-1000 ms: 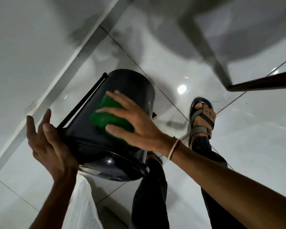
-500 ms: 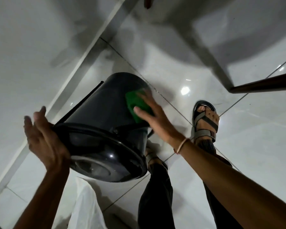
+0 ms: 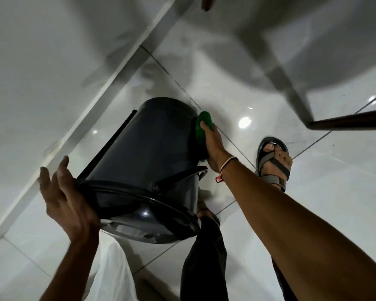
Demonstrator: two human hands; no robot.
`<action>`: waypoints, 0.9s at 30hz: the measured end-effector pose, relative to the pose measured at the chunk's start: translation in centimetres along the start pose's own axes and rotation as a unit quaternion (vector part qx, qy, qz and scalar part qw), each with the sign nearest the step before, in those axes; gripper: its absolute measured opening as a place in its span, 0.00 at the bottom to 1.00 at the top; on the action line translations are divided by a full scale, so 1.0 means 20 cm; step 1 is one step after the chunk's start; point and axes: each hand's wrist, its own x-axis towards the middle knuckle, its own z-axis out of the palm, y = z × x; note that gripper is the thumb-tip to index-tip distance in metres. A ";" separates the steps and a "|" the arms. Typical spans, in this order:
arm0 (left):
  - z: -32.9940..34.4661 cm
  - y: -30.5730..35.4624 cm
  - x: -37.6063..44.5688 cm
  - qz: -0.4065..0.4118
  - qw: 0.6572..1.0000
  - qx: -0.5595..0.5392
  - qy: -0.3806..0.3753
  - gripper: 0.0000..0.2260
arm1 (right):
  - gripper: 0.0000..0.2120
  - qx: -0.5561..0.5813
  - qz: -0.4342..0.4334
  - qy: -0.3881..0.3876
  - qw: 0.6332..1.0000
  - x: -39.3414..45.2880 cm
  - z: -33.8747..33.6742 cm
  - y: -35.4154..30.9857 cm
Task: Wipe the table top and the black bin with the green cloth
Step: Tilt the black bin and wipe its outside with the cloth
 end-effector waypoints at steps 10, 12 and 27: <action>0.02 0.04 -0.11 0.238 0.966 0.033 -0.098 0.26 | 0.21 -0.328 -0.329 -0.239 0.853 -0.72 -0.09 0.04; 0.02 0.03 -0.18 0.324 0.936 0.033 -0.135 0.29 | 0.21 -0.355 -0.350 -0.214 0.840 -0.70 -0.13 0.09; -0.04 0.01 -0.52 -0.085 0.990 -0.091 -0.062 0.30 | 0.20 -0.452 -0.423 -0.182 0.764 -0.87 -0.03 0.26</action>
